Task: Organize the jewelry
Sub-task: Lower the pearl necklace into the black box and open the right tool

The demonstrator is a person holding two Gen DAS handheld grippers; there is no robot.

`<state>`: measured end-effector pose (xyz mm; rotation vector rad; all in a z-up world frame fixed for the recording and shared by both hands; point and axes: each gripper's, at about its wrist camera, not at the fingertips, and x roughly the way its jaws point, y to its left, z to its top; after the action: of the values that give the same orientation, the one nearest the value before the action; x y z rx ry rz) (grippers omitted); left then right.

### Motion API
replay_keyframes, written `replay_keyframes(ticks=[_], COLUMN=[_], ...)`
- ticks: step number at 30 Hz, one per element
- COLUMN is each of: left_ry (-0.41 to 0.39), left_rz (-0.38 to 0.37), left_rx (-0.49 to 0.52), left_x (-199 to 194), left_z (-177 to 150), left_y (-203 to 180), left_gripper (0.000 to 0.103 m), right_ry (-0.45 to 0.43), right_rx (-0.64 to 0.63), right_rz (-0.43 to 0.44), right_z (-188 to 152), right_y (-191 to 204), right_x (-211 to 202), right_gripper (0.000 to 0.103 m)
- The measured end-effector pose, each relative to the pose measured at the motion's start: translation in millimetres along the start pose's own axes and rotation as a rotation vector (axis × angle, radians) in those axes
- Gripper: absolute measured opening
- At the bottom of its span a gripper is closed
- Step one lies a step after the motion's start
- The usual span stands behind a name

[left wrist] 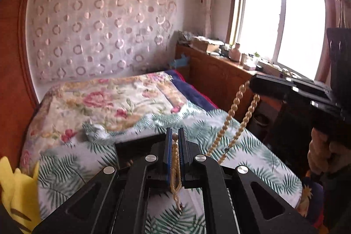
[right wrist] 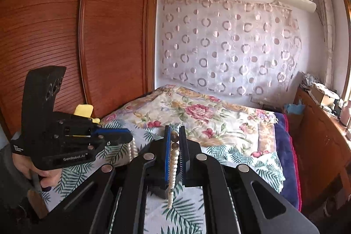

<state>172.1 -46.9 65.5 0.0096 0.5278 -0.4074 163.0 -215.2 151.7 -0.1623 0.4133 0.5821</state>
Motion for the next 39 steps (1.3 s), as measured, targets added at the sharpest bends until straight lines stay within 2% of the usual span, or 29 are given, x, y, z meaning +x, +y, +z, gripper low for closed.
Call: replay_keyframes(ticks=[11,17,20,26,33,39], left_ry=[-0.059,-0.055,-0.031,0.08,0.167,0.187], left_rz=[0.067,0.082,0.084,0.084,0.077,0.094], left_rx=[0.011,-0.002,-0.024,-0.071,-0.103,-0.103], left_x=[-2.2,4.4,15.6,57.9,87.2,87.5], left_z=[58.1,69.9,61.8,16.9,-38.6,-61.6], left_y=[10.9,21.4,30.6,48.7,56.2,58.6], left_gripper=[0.004,0.004,0.005,0.005,0.005,0.005], right_ry=[-0.007,-0.011,-0.02,0.017,0.099,0.187], right_rx=[0.013,0.026,0.031,0.066,0.104,0.092], right_rz=[0.013,0.03,0.038,0.062,0.079,0.084], right_z=[23.9,37.5,43.0,37.2,7.3,-23.7], right_y=[-3.9,-4.3,-5.4,-8.8,-7.6,4.0], right_x=[17.7,29.5,34.3,58.7,98.9,127.4], right_gripper=[0.009,0.009,0.009,0.009,0.009,0.009])
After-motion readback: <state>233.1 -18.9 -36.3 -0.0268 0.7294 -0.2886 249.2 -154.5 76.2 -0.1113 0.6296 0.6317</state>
